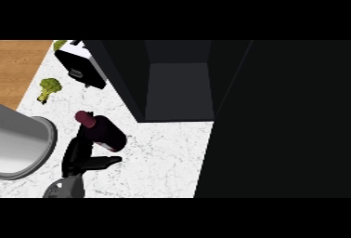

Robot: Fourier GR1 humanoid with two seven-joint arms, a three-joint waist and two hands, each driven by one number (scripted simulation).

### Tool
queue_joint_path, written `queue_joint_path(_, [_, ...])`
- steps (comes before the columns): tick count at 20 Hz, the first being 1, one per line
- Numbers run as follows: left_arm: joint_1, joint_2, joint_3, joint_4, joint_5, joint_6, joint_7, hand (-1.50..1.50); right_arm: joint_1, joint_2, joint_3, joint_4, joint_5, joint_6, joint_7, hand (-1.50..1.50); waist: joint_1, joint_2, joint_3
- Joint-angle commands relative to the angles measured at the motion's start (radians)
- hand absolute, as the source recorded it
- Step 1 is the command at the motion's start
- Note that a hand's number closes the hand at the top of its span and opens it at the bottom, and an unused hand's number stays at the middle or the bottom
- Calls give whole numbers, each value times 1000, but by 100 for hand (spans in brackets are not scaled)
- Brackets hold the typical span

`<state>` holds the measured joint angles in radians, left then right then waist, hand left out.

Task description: Pick up the wine, place it into the cabinet and close the cabinet

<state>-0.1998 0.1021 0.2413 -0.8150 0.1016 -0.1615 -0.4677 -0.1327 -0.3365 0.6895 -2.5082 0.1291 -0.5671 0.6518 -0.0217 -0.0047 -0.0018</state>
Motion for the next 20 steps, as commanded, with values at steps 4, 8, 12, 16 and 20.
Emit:
queue_joint_path(4, [-79, -11, 23, 117, 2, 22, -97, -150, 13, -33, 19, -164, 142, -3, 76, -150, 0, 1, -1])
queue_joint_path(8, [-125, -8, 54, 244, 17, -10, -204, 150, 44, -50, 18, -141, 105, -4, -1, -150, -6, 5, -1])
queue_joint_path(12, [-149, 28, 58, 187, 31, 8, -135, 150, 44, -72, 8, -179, 102, -4, 42, -150, 2, 2, 0])
queue_joint_path(16, [-84, -23, 7, 140, -13, 54, -206, 150, 97, -86, 26, -192, 110, -16, 15, -150, 8, -1, 1])
queue_joint_path(20, [-68, 22, -16, 140, -10, -79, -247, 150, 105, -80, 37, -154, 105, -25, -59, -150, 9, -1, 1])
